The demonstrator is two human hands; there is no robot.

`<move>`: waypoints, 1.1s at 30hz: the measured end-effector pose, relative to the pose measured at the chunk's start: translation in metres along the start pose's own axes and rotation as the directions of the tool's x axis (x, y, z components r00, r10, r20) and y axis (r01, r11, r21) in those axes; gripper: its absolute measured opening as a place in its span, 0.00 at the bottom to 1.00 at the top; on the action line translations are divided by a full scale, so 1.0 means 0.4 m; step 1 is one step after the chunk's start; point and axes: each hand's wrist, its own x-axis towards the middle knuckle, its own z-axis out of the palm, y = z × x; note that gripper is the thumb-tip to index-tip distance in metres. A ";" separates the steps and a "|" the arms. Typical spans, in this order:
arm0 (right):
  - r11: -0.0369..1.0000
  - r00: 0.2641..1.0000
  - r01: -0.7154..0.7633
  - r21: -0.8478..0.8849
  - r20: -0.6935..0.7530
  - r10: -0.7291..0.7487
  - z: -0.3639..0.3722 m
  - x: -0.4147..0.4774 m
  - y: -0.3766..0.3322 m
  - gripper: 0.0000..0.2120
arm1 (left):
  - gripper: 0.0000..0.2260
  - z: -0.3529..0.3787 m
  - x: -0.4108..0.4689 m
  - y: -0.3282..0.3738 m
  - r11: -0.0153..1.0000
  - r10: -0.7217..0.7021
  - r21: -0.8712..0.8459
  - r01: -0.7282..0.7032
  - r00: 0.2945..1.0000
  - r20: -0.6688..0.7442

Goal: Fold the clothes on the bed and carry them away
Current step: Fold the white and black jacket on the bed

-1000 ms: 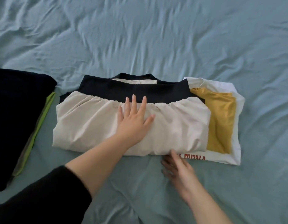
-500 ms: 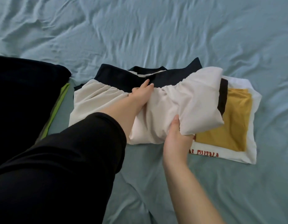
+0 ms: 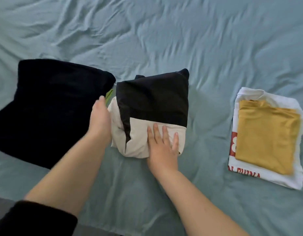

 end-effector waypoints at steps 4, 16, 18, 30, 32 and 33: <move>0.998 0.989 0.050 -0.028 0.144 -0.046 -0.007 0.000 -0.005 0.43 | 0.24 0.087 -0.119 -0.103 0.426 0.607 0.698 -0.576 0.754 0.251; 0.988 0.956 0.151 0.037 0.250 -0.156 0.057 -0.085 0.120 0.42 | 0.29 0.099 0.112 -0.174 0.038 0.288 0.876 -0.480 0.845 0.450; 0.958 0.988 0.092 0.271 0.092 -0.121 0.016 -0.089 0.119 0.29 | 0.31 0.081 0.089 -0.170 0.100 0.364 0.847 -0.523 0.811 0.458; -0.028 0.785 -0.485 0.874 0.449 0.427 -0.136 0.004 0.152 0.27 | 0.40 0.033 -0.031 -0.147 0.974 -0.069 0.224 0.027 0.981 0.181; 0.031 0.804 -0.433 0.901 0.370 0.466 -0.159 -0.033 0.163 0.16 | 0.36 0.031 -0.073 -0.139 0.986 -0.050 0.165 0.011 0.971 0.235; 0.068 0.808 -0.405 0.912 0.322 0.494 -0.171 -0.062 0.172 0.12 | 0.35 0.032 -0.102 -0.137 0.989 -0.034 0.148 -0.005 0.965 0.259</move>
